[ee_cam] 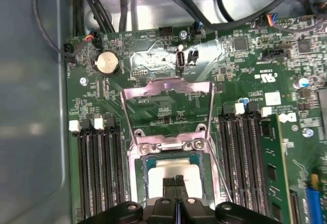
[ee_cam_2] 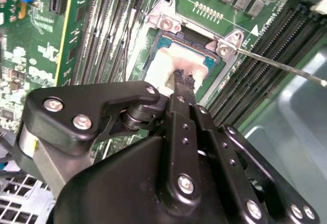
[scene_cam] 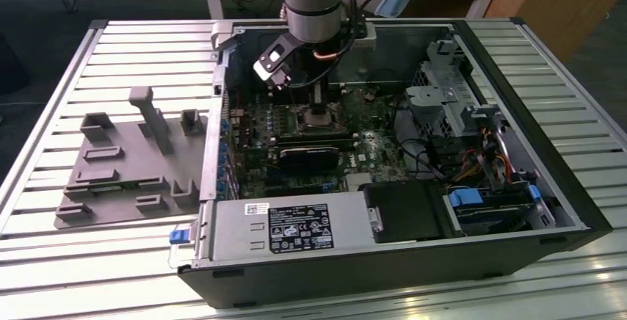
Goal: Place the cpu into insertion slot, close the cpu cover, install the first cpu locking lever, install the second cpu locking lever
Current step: 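Place the cpu into insertion slot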
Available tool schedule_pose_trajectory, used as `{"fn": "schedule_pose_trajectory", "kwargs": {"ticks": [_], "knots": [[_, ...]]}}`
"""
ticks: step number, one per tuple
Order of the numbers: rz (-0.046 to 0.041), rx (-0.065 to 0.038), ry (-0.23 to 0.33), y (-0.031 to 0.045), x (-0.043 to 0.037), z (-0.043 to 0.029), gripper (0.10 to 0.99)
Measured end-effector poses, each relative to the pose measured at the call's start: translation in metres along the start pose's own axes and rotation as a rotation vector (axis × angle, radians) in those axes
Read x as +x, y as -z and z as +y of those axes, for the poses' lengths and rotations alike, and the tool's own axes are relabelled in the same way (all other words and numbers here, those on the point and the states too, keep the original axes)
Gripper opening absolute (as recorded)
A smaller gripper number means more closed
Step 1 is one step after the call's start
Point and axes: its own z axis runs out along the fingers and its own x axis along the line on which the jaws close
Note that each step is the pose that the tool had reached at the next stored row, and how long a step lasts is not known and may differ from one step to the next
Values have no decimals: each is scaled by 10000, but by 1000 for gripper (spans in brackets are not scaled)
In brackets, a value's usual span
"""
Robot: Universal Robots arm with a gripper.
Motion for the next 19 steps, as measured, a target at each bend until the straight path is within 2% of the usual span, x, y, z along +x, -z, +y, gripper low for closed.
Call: {"fn": "schedule_pose_trajectory", "kwargs": {"ticks": [14, 16, 19], "knots": [[1, -5, 1, 461, 12, 46, 102], [1, -7, 1, 497, 13, 50, 102], [1, -7, 1, 498, 13, 50, 102]]}}
